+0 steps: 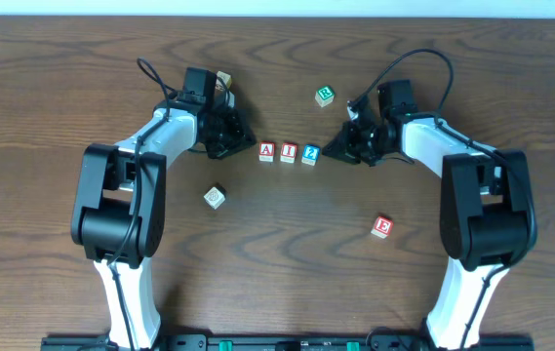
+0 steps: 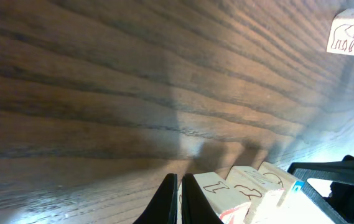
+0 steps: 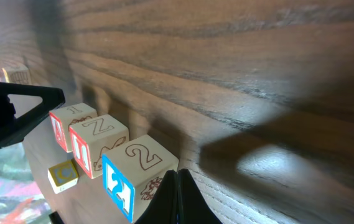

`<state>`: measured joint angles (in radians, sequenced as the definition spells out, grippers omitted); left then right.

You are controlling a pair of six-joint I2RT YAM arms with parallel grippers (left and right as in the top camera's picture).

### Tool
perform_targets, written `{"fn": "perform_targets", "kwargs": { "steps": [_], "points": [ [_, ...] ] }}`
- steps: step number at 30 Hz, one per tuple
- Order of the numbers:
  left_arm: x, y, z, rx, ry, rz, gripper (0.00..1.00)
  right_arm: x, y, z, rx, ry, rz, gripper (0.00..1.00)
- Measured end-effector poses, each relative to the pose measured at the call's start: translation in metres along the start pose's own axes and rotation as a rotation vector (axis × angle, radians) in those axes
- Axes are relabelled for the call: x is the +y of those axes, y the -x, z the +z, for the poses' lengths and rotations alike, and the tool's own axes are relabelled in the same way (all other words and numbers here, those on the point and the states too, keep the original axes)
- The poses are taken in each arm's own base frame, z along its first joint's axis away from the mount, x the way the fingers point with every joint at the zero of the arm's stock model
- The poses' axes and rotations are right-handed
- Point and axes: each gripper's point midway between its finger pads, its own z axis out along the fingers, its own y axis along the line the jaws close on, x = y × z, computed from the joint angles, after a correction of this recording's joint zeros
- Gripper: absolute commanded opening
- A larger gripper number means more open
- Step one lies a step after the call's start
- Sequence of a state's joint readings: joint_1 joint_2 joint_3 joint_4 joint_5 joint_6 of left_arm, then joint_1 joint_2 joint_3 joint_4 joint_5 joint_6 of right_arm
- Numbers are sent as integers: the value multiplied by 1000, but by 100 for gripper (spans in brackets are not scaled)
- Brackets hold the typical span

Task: Spell out Ai2
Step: 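Push the block row from both ends with both grippers to align it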

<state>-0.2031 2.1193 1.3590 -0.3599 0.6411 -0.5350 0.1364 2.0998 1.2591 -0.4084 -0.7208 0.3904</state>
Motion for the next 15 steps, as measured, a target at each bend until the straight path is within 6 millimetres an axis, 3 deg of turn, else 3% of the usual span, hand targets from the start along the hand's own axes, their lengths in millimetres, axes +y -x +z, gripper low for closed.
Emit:
{"fn": "perform_targets", "kwargs": {
  "steps": [15],
  "points": [
    [-5,-7,6,16,2,-24,6,9,-4,10,10,7,-7,1]
  ]
}}
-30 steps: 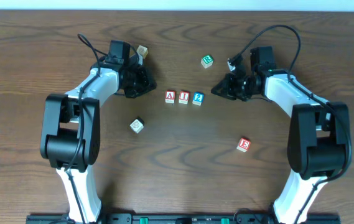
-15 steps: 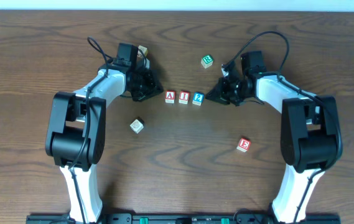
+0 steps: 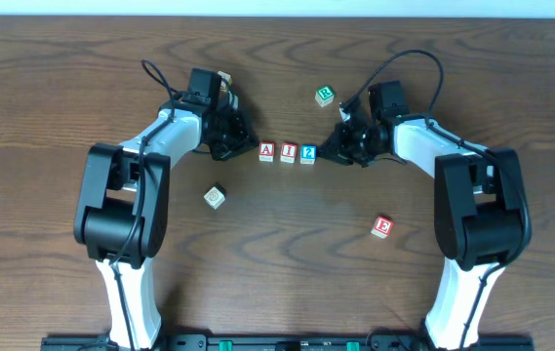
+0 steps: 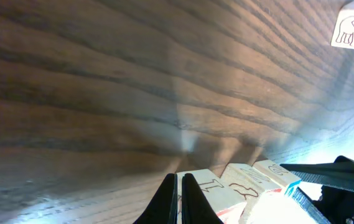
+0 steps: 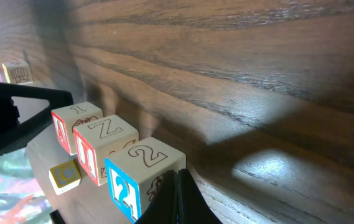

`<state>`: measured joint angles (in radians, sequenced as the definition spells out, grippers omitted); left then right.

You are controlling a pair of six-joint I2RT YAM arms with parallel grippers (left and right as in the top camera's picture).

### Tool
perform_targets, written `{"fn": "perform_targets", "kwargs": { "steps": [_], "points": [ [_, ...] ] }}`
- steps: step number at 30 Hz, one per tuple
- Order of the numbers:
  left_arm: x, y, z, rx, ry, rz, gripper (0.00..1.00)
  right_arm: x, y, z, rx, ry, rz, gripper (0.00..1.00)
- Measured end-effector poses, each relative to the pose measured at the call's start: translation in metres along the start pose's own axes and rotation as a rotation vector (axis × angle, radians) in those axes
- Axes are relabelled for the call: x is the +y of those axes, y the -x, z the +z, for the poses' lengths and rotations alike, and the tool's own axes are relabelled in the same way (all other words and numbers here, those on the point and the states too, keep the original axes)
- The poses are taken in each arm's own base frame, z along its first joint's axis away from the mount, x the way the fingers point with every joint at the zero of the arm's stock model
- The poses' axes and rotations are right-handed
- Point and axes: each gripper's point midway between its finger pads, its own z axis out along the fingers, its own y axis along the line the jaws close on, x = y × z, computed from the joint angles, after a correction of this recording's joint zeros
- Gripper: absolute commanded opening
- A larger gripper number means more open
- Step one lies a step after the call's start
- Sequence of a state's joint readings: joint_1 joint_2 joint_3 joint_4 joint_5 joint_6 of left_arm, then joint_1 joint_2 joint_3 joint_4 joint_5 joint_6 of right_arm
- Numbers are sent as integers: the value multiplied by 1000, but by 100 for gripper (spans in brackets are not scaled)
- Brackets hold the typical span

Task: Spell out Ai2
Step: 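Push the block row from both ends with both grippers to align it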

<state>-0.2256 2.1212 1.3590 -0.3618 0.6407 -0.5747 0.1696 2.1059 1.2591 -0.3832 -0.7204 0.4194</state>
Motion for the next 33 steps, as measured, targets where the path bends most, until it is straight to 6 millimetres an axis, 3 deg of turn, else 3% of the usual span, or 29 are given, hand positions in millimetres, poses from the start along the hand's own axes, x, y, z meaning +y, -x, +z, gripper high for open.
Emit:
{"fn": "perform_targets", "kwargs": {
  "steps": [33],
  "points": [
    [-5,-12,6,30,13,-93,6,7,-1,5,1,6,1,2]
  ]
}}
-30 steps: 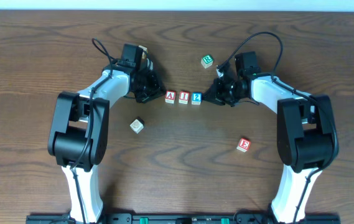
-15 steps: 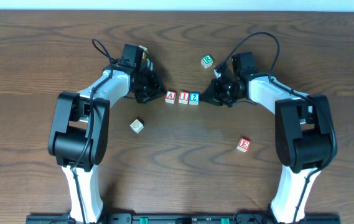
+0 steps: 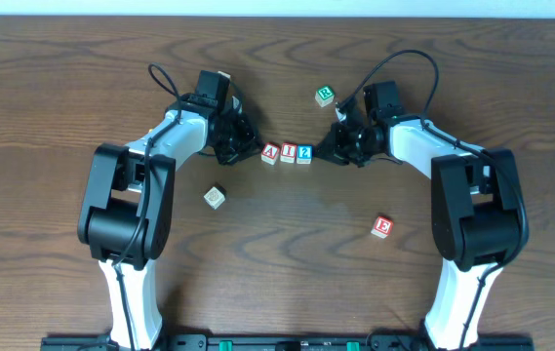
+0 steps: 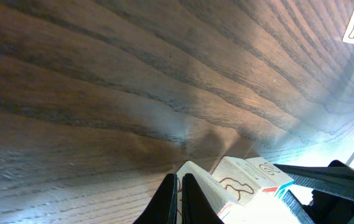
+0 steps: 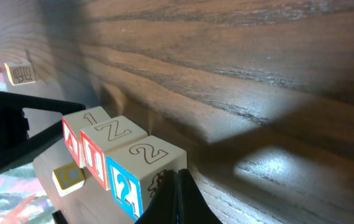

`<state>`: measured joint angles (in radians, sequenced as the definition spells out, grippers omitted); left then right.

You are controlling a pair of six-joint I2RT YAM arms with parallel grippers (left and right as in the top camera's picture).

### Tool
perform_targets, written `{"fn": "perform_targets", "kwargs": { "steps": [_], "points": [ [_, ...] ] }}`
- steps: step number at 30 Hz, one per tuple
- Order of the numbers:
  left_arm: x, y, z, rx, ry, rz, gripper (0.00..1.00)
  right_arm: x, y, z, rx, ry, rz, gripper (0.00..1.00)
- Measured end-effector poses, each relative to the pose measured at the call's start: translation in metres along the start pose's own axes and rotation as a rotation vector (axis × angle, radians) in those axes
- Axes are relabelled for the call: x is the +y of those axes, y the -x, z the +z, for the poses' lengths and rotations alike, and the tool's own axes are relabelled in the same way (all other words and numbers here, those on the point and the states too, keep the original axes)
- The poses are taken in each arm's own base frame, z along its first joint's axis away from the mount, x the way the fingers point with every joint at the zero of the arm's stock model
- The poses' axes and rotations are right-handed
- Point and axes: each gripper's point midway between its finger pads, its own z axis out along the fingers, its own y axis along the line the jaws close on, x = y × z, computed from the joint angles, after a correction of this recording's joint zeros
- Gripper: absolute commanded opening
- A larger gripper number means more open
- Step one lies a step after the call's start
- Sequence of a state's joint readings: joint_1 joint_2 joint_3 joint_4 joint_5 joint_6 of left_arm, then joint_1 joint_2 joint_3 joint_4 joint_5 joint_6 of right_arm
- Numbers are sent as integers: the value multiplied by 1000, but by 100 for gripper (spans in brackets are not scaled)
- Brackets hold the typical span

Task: Spell out Ai2
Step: 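Push the block row from both ends with both grippers to align it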

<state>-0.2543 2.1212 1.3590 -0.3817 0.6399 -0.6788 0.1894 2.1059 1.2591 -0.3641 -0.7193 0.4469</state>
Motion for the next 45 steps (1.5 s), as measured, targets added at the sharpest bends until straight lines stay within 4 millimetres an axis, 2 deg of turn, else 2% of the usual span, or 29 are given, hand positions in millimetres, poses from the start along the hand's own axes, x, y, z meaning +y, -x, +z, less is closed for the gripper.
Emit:
{"fn": "perform_targets", "kwargs": {
  "steps": [11,20,28,35,45],
  "points": [
    [1,0,1,-5,8,-41,6,1,0,0,-1,3,19,1],
    [15,-6,0,8,75,-80,6,0,-1,0,6,3,25,2],
    [23,-16,-3,50,115,-29,6,0,-3,0,12,1,30,1],
    [26,-21,-5,61,155,118,6,-1,-4,0,17,-1,34,2],
    [22,-44,1,39,357,489,6,-1,-5,0,18,-2,36,1]
  ]
}}
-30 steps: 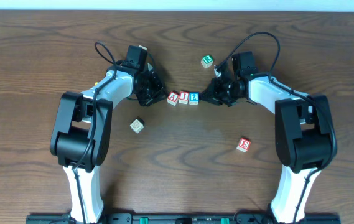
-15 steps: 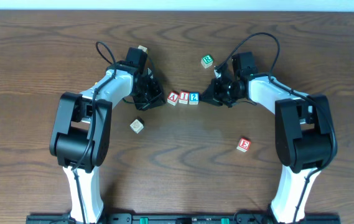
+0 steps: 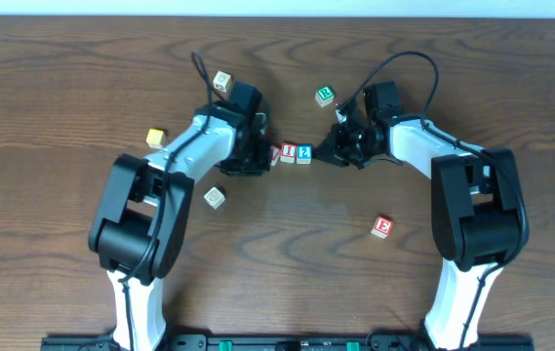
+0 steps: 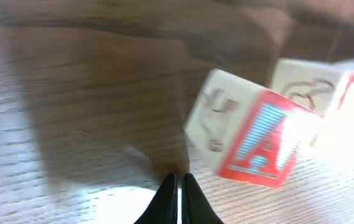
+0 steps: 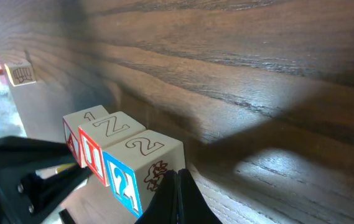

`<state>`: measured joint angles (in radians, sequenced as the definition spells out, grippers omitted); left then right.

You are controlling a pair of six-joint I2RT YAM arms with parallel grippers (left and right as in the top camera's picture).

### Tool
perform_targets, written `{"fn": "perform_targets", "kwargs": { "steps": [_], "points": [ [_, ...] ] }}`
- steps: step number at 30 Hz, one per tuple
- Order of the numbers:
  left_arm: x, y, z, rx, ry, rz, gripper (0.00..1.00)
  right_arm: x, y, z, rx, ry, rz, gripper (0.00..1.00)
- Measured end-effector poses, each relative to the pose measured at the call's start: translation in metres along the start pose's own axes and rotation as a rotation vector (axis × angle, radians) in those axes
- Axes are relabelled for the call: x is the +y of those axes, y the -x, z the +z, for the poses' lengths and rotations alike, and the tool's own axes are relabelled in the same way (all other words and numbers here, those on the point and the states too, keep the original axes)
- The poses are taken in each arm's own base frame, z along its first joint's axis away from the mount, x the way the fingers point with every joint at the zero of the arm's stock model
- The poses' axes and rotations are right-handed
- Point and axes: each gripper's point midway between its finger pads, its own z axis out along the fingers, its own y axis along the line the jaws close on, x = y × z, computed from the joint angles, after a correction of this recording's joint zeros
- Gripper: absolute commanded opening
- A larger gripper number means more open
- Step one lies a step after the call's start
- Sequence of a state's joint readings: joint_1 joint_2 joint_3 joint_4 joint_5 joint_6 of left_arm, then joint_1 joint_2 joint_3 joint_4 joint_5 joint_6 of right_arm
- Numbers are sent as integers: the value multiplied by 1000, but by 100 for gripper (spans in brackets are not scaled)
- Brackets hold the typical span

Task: Spell out Ai2
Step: 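Push the block row from both ends with both grippers to align it, then press the left gripper against the 'A' end, squeezing the row toward the right gripper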

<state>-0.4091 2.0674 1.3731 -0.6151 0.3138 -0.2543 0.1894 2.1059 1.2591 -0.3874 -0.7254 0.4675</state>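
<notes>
Three letter blocks stand in a tight row on the wooden table: the red A block (image 3: 276,154), the red I block (image 3: 289,153) and the blue 2 block (image 3: 304,153). My left gripper (image 3: 263,159) is shut, its tip at the A block's left side. In the left wrist view the A block (image 4: 251,134) looks skewed just past the shut left gripper (image 4: 178,182). My right gripper (image 3: 322,154) is shut, with its tip against the right face of the 2 block (image 5: 136,165). The right gripper (image 5: 177,178) holds nothing.
A green block (image 3: 325,95) lies behind the row. A red block (image 3: 382,226) is at the front right. A beige block (image 3: 216,197) lies front left, a yellow block (image 3: 155,137) further left and another beige block (image 3: 222,80) at the back.
My left arm has swung round, so its shut tip now meets the A block from the front left. The A block sits slightly further right, against the I block. The right gripper is unchanged.
At first the three blocks stood in a row with small gaps, a shut gripper at each end. Over the following moments the outer blocks stood closer to the I block each time. Now the row is tight, and the left arm's move has uncovered two more blocks.
</notes>
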Motion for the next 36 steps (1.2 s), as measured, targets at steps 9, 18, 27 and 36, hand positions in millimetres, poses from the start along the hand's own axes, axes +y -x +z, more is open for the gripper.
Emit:
{"fn": "perform_targets", "kwargs": {
  "steps": [9,18,27,36],
  "points": [
    [-13,4,3,-46,45,110,6,0,-1,0,3,-2,3,1],
    [-16,10,3,-69,28,112,6,-1,-2,0,8,-4,8,2],
    [-23,8,4,-63,0,119,6,-1,-3,0,10,-5,10,2],
    [-27,13,4,-84,-10,123,6,-3,-5,0,18,-10,17,1]
  ]
}}
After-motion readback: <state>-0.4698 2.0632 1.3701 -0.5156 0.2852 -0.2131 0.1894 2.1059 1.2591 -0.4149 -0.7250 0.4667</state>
